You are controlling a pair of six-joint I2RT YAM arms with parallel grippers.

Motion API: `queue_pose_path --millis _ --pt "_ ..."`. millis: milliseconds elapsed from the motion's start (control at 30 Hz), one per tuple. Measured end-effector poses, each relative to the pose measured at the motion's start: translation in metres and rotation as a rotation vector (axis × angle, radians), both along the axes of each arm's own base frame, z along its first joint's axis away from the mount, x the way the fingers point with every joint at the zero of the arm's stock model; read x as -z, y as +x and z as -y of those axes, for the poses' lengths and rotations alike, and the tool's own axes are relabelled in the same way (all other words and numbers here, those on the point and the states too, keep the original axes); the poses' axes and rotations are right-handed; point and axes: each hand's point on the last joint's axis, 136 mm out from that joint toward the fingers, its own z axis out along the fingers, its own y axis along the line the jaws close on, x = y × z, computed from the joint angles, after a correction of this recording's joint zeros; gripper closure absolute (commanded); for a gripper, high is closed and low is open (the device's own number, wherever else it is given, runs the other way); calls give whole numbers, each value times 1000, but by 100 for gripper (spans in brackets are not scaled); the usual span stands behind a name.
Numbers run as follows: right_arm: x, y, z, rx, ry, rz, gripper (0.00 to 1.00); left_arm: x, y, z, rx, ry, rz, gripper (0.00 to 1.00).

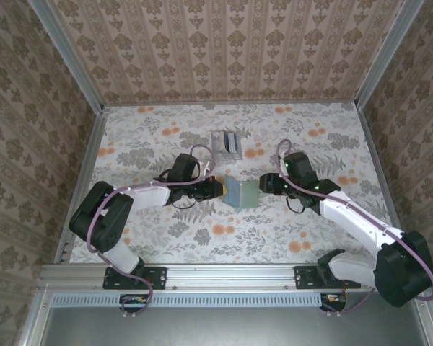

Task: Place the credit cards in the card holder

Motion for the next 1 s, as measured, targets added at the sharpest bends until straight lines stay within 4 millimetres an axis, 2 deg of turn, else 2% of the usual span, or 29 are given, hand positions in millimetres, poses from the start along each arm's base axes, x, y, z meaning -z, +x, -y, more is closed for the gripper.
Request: queue_pose_path --millis 100,200,300,433,567,733,867,1000 --pt "5 -4 -31 -95 71 -46 37 0 -1 0 2 -1 -3 100" --pt "26 -4 -55 -146 91 -124 31 -1 -1 1 6 -4 -3 100" --pt "47 -6 -74 -188 113 -202 29 -1 -1 1 4 -8 -2 100" --pt "63 -7 -90 -221 141 -270 28 -4 1 3 -3 -21 -1 100" --pt "66 -8 -92 -224 143 -279 33 -4 -1 5 -2 -27 0 100" --pt "69 -5 -87 -203 118 -276 44 1 -5 3 -8 -23 -20 100" --pt "75 -3 -77 -162 63 -274 45 3 -6 2 -14 -22 -23 100" --pt "85 -1 -58 -97 -28 -276 44 4 -6 2 -14 -21 -20 100"
